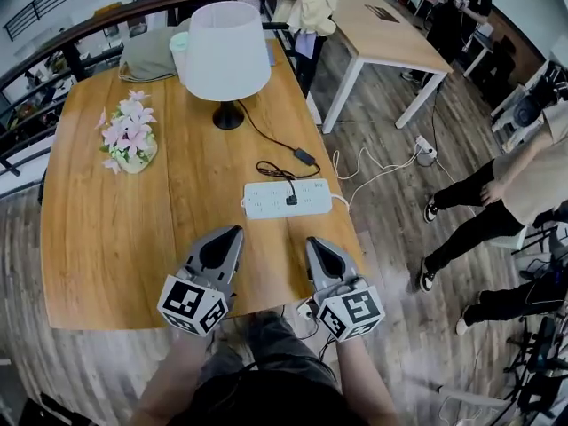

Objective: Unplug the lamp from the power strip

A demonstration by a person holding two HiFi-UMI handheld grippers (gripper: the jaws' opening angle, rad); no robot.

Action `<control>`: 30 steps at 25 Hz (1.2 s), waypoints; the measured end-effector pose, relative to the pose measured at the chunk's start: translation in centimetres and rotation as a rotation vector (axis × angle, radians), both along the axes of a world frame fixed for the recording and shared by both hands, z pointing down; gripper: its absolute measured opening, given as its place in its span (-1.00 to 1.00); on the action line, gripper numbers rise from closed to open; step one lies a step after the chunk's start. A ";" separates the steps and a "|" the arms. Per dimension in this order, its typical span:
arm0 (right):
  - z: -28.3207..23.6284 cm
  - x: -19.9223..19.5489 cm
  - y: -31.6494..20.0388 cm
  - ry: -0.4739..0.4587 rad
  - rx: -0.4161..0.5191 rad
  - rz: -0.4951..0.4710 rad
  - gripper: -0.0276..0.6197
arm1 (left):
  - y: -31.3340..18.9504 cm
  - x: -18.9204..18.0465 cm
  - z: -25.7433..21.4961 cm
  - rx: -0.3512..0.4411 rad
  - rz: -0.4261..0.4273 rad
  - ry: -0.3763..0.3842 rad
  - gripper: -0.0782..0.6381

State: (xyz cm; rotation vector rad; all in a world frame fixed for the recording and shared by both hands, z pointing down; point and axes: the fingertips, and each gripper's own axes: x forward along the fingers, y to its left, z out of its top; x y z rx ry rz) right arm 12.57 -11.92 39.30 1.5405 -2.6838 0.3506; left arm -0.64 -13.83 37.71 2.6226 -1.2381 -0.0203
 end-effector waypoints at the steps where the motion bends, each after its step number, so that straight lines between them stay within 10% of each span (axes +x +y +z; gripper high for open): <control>1: 0.4 0.2 -0.7 0.008 -0.009 -0.009 -0.89 | -0.7 0.3 0.4 -0.006 -0.008 -0.003 -0.79; 12: 4.1 0.1 -5.9 0.117 -0.100 -0.114 -0.89 | -5.3 3.1 4.3 -0.049 -0.069 -0.068 -0.79; 30: 7.7 -0.3 -9.6 0.171 -0.230 0.085 -0.72 | -8.7 5.4 8.5 -0.114 0.114 -0.259 -0.79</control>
